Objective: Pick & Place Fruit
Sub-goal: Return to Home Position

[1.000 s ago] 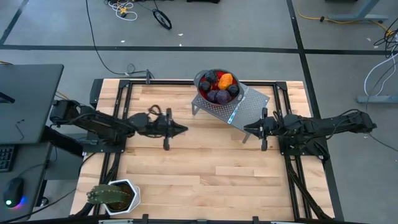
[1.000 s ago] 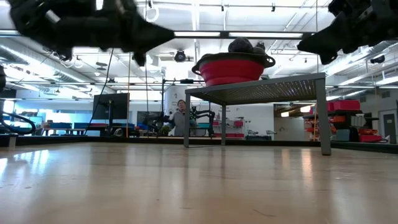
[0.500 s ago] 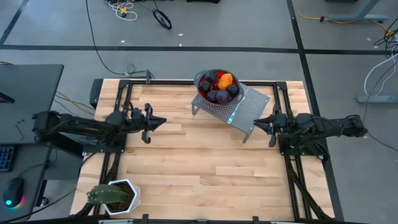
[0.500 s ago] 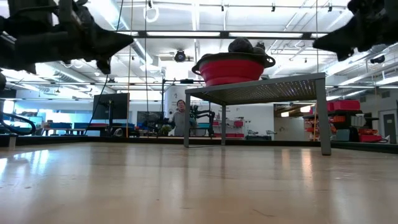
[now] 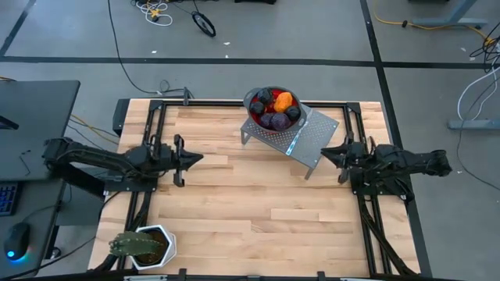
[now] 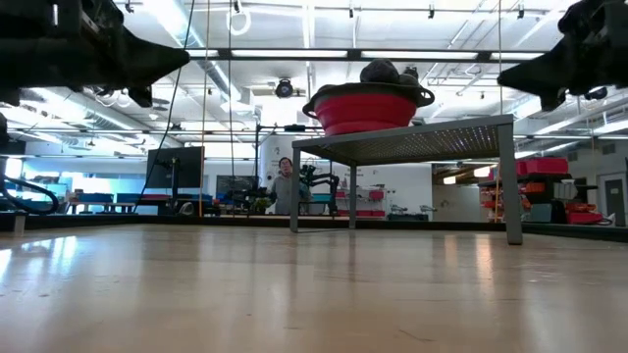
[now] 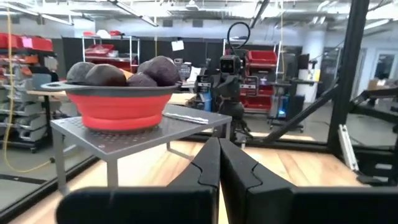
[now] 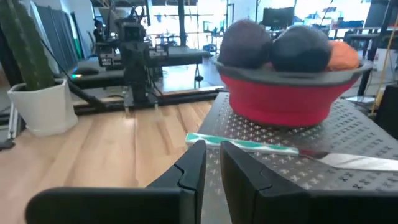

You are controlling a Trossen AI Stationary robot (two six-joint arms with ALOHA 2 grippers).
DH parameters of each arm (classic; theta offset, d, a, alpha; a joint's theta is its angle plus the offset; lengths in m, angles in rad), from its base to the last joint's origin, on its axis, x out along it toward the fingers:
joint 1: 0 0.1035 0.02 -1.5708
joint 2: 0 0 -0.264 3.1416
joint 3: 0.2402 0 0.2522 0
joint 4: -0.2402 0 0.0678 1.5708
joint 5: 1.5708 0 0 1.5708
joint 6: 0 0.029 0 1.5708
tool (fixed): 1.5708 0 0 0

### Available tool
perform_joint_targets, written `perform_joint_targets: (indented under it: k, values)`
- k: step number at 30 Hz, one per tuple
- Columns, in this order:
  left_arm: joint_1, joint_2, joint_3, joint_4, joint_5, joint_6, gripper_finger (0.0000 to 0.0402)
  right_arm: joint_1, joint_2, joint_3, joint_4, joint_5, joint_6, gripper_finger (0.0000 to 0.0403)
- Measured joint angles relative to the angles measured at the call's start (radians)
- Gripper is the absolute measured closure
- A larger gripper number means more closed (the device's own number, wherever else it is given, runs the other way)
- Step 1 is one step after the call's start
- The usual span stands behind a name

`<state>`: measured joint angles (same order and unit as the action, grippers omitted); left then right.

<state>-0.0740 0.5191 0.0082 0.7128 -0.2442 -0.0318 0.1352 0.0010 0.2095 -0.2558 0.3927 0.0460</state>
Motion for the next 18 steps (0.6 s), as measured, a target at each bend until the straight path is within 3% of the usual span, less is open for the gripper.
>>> perform_joint_targets:
  k: [6,13,18]
  values:
    - [-0.014,-0.113,0.000,-0.131,-0.016,0.013,0.0396,-0.018,0.000,-0.091,0.090,-0.012,-0.037,0.0348]
    - [0.020,-0.266,0.000,-0.291,0.055,-0.014,0.0397,-0.048,0.000,-0.093,0.134,-0.283,-0.073,0.0348]
    - [0.036,-0.335,0.000,-0.383,0.059,-0.015,0.0397,-0.059,0.000,-0.121,0.187,-0.294,-0.092,0.0348]
